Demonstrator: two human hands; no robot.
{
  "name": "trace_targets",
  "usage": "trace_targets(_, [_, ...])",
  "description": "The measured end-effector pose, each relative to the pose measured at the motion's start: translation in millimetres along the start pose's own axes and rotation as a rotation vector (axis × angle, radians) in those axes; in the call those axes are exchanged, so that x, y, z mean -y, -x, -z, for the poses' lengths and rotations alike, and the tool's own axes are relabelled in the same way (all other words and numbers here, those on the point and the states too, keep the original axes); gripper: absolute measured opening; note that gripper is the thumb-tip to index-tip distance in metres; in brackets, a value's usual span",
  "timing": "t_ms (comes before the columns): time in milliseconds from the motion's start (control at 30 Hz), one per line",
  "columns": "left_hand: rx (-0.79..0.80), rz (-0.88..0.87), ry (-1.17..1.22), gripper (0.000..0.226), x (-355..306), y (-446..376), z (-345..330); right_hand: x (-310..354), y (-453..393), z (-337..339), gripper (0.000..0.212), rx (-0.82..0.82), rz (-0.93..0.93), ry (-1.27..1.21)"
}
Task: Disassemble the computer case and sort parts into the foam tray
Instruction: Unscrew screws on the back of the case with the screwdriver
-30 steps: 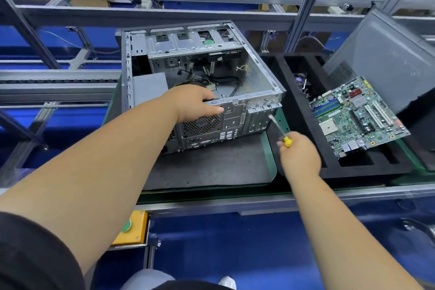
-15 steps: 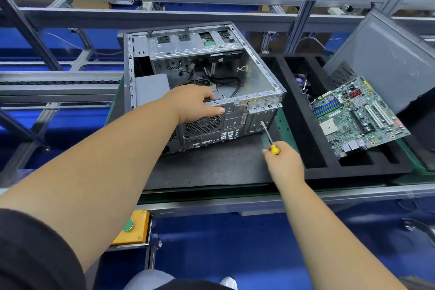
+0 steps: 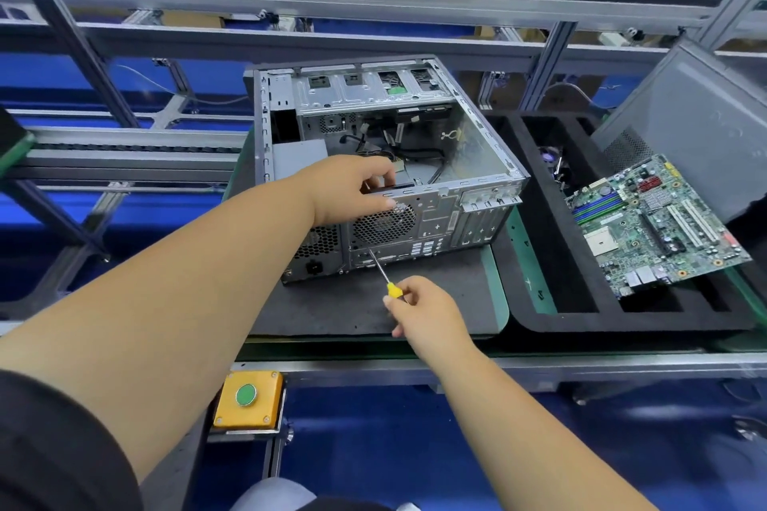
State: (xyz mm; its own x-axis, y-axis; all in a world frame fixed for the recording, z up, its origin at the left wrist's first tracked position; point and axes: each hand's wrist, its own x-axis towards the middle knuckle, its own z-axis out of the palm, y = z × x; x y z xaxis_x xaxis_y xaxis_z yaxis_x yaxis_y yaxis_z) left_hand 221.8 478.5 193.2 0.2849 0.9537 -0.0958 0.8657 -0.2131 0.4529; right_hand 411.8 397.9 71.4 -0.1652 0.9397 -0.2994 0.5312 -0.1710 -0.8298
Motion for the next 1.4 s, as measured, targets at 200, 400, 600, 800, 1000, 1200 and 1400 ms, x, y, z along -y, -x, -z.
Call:
trace_targets(200, [-0.126,0.0,0.102,0.024,6,3,-8,6,7,-15,0.006,0.008,0.037,-0.066])
trace_targets(400, [-0.152,-0.044,0.094,0.024,7,1,-7,10,9,-25,0.007,-0.001,0.015,-0.129])
trace_targets(600, [-0.147,-0.051,0.086,0.023,9,0,-6,14,11,-27,0.007,-0.005,-0.009,-0.16])
trace_targets(800, [-0.146,-0.045,0.109,0.023,11,-1,-7,17,12,-23,0.009,0.001,-0.02,-0.181])
trace_targets(1000, [-0.145,-0.037,0.107,0.022,11,-1,-7,22,10,-20,0.011,0.005,-0.038,-0.172])
trace_targets(1200, [-0.136,-0.033,0.11,0.02,10,-1,-6,26,10,-20,0.013,0.012,-0.053,-0.16])
trace_targets(1400, [-0.134,-0.036,0.106,0.019,11,-1,-6,26,11,-20,0.012,-0.001,-0.047,-0.166])
